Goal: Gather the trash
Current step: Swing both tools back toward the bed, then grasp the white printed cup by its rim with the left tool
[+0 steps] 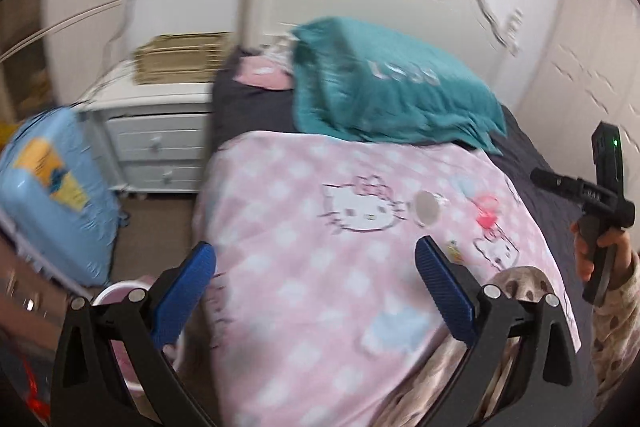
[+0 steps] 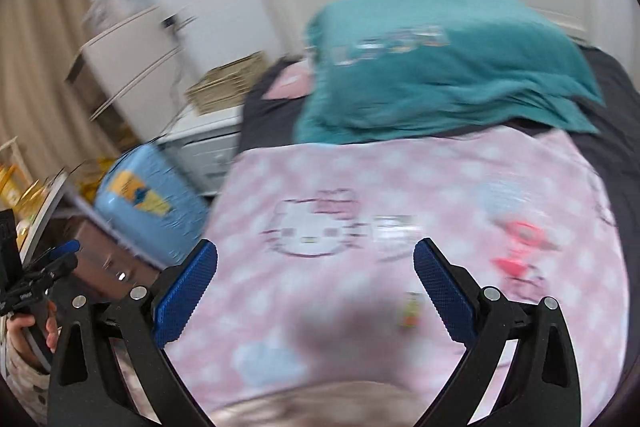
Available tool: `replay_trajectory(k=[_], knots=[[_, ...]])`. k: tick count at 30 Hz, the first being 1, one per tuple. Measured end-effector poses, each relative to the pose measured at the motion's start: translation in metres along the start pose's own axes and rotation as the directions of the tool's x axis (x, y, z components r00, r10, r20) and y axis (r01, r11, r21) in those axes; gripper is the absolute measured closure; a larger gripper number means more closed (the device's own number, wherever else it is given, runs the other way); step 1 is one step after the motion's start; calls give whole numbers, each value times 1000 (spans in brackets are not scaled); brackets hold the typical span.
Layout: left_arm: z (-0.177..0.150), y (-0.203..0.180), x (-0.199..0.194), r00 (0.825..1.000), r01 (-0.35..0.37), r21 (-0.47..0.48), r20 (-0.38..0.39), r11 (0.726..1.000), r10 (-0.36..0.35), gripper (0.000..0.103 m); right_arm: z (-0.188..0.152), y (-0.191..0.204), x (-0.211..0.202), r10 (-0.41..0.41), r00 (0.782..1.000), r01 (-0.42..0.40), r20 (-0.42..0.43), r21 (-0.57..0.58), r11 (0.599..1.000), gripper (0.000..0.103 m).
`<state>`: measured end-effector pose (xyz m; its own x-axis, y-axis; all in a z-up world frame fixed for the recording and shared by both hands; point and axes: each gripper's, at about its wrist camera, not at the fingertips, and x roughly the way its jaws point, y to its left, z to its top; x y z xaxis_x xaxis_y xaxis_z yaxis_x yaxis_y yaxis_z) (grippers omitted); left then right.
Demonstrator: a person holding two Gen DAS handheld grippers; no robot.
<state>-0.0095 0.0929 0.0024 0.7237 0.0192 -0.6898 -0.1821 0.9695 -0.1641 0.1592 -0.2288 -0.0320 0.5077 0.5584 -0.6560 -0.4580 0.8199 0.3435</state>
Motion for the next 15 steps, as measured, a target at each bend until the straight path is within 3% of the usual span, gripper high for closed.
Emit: replay_trajectory(k=[7,15], knots=[[15,-87,69,996,74,81,-51,994,-70,5,-15,-105,-8,-90,996,92,-22,120,988,7],[16,-160,144,981,137,180,-159,974,-108,5,-42,-171,-7,-87,995,96,-50,237,967,7]])
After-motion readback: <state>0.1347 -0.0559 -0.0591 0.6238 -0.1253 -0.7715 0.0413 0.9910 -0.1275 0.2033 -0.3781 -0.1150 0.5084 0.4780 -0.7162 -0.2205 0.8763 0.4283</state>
